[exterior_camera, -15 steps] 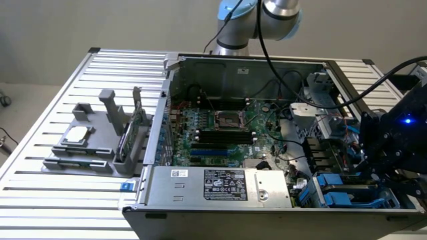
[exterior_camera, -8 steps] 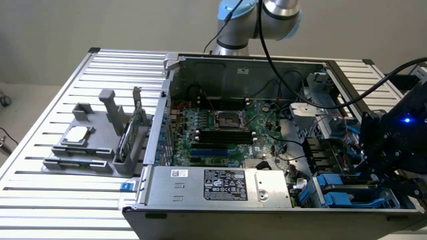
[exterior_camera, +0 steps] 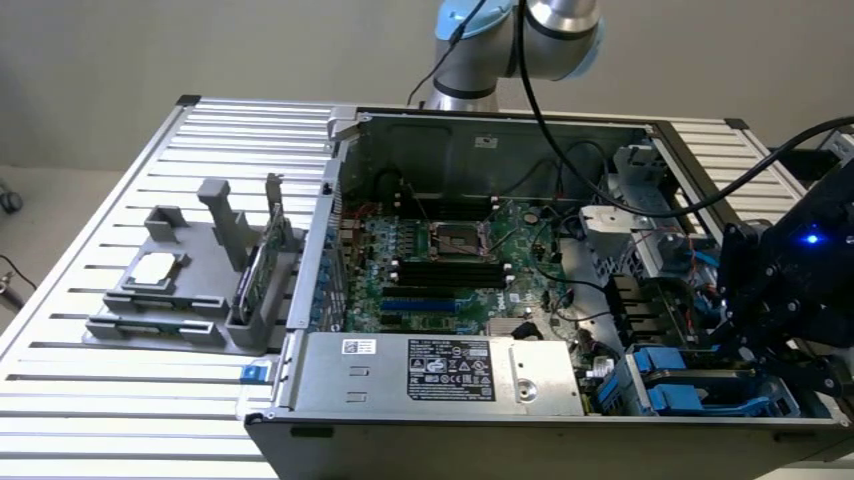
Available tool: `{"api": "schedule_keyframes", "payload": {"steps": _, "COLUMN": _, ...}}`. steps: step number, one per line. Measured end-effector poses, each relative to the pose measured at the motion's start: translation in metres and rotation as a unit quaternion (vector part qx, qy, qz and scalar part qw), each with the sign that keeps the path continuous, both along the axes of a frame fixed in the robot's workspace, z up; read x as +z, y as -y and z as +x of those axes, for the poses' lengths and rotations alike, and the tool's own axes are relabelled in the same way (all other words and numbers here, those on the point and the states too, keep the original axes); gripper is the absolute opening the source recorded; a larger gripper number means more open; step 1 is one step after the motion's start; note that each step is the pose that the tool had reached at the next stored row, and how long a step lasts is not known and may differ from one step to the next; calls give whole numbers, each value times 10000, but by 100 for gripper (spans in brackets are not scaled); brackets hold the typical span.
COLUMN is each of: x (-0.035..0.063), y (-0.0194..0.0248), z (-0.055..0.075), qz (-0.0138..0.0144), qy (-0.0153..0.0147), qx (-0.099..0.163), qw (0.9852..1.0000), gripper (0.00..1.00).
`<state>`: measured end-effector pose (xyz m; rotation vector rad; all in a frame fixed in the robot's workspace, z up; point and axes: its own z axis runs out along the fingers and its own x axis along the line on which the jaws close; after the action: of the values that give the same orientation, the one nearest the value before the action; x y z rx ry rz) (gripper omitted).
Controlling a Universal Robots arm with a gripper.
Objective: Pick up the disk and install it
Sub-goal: 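Insert the first disk wire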
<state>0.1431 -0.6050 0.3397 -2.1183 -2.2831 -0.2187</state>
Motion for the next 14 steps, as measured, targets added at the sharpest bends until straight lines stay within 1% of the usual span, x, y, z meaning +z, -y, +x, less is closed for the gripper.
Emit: {"api": "schedule_keyframes", "payload": {"steps": 14, "x": -23, "y": -5, "z": 12, "qz": 0, "qy": -26, "qx": -80, "qw": 10000, "gripper": 18}}
